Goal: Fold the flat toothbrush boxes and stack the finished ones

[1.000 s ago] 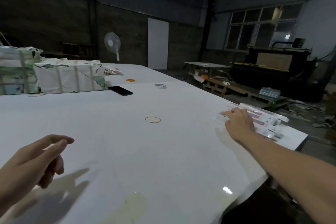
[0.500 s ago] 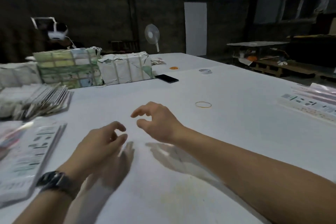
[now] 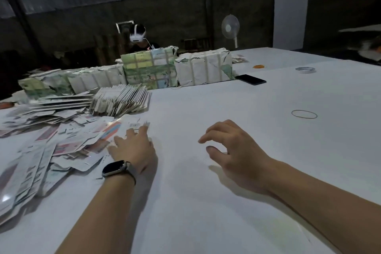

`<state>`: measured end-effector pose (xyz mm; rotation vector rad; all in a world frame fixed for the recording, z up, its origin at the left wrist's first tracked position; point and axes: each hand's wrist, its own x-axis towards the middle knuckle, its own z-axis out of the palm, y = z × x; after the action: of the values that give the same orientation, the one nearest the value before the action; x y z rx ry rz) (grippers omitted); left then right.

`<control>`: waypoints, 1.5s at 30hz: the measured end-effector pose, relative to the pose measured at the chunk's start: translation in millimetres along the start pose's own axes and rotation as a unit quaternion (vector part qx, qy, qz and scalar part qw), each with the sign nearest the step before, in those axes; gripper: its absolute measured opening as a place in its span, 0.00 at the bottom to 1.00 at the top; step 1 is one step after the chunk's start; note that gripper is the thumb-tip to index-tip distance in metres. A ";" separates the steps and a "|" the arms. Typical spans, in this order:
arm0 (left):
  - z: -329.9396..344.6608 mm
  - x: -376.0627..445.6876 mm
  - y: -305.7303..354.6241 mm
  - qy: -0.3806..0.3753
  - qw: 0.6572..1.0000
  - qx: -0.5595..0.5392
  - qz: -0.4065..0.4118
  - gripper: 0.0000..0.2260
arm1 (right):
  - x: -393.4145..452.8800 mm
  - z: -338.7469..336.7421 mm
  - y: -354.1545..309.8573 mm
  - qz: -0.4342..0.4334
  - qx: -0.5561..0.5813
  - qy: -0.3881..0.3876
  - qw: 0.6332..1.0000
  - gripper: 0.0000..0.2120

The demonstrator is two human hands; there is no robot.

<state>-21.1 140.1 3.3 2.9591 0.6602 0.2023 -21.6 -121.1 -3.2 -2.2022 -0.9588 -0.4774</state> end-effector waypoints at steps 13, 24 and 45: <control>-27.3 -19.5 26.7 0.269 0.935 -0.142 0.181 0.24 | 8.1 0.3 9.4 0.070 0.042 0.022 0.996 0.11; -24.4 -63.3 92.3 0.084 0.757 -0.620 0.190 0.23 | 17.8 -11.7 2.0 0.171 0.322 0.127 0.922 0.11; -10.7 -86.0 107.1 -0.201 0.652 -0.702 0.205 0.28 | 5.9 -12.1 -7.4 0.151 0.185 0.148 0.960 0.16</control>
<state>-55.4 7.6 18.5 1.4347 -0.2510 0.0231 -23.9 -123.1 11.8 -1.8286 -0.4934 -0.4279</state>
